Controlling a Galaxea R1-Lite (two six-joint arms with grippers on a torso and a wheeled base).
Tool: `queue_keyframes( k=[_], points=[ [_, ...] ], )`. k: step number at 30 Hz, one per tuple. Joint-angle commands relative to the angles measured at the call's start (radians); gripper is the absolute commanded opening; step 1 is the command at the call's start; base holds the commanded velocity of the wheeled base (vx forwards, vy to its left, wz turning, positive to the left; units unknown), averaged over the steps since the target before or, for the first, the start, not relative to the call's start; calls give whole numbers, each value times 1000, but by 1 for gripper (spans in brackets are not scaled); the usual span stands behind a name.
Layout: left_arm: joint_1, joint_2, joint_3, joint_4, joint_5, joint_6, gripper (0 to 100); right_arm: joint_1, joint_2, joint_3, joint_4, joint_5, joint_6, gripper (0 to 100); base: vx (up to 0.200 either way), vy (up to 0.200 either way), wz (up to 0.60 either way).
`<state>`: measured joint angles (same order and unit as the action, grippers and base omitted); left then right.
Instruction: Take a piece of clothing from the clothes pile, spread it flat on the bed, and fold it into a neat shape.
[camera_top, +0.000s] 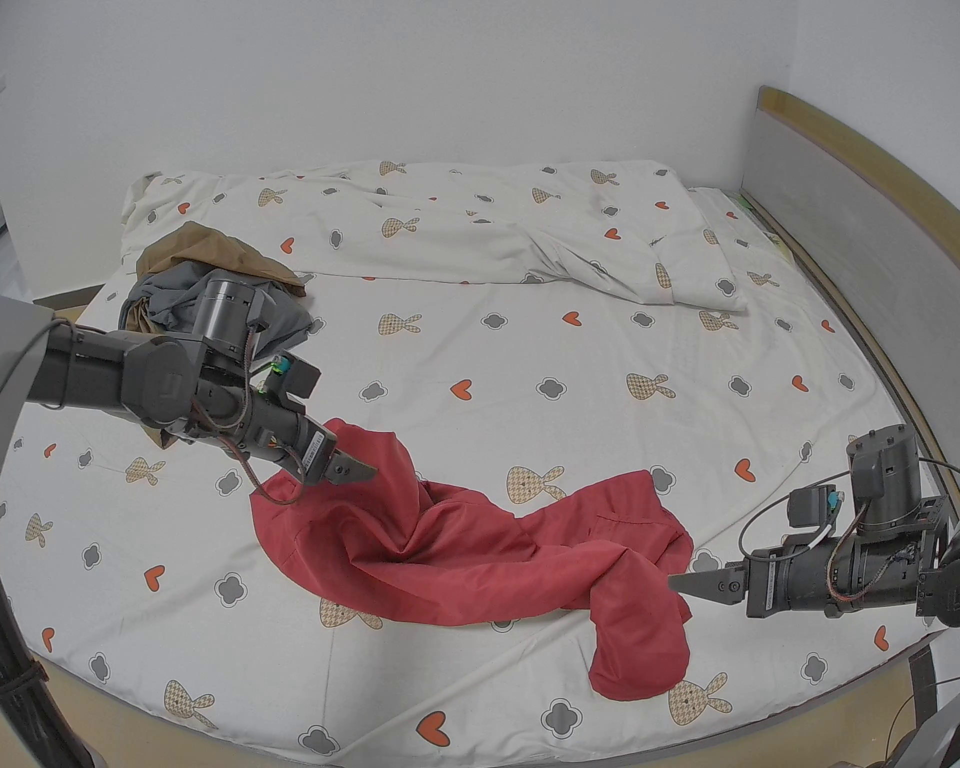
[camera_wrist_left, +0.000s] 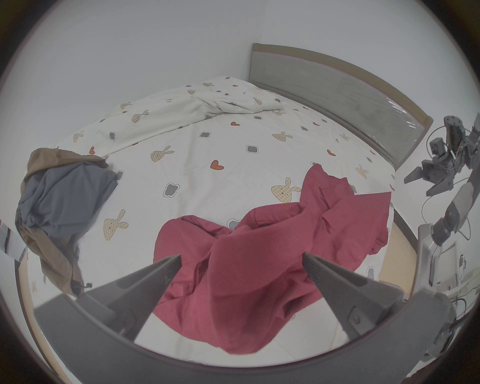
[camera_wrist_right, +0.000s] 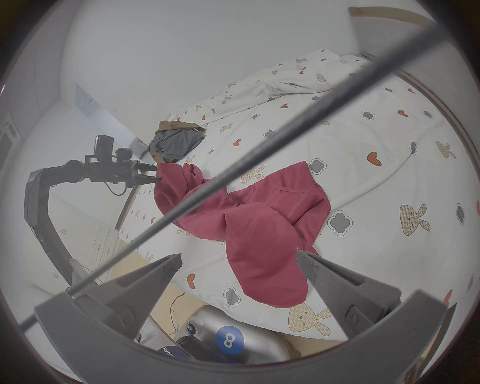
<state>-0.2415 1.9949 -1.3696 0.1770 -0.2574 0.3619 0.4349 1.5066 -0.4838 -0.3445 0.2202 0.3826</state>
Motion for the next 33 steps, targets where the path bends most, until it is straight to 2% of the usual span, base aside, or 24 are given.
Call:
queue_keyframes(
  k=[1,4,5,11,12,18,19,20,22,24,28,33],
  points=[
    [-19,105,-46,-4,6,20,100,2,-2,-1,-1,1,1,100,0,0,0],
    [-35,133,-46,-10,6,25,100,2,-2,1,-1,1,2,100,0,0,0],
    [-36,137,-46,-10,6,26,0,1,-2,-1,-1,1,1,100,0,0,0],
    [-38,96,-26,2,6,25,0,1,-3,4,-1,1,2,100,0,0,0],
    [-21,4,38,1,6,22,0,2,-2,5,-1,1,2,100,0,0,0],
    [24,-266,257,2,4,23,0,5,-3,5,-1,1,2,100,0,0,0],
    [36,-364,360,2,3,23,0,8,-3,7,-1,1,2,100,0,0,0],
    [36,-364,360,2,3,23,0,8,-3,7,-1,1,2,100,0,0,0],
    [39,-512,535,-4,1,23,0,11,-3,7,1,-1,2,100,0,0,0],
    [41,-610,650,-5,0,19,0,13,-3,10,-1,1,2,100,0,0,0],
    [39,-728,839,-11,-5,12,0,16,-3,11,-1,1,2,100,0,0,0],
    [45,-742,997,-48,-31,3,0,16,-2,13,-1,1,2,100,0,0,0]
  ],
)
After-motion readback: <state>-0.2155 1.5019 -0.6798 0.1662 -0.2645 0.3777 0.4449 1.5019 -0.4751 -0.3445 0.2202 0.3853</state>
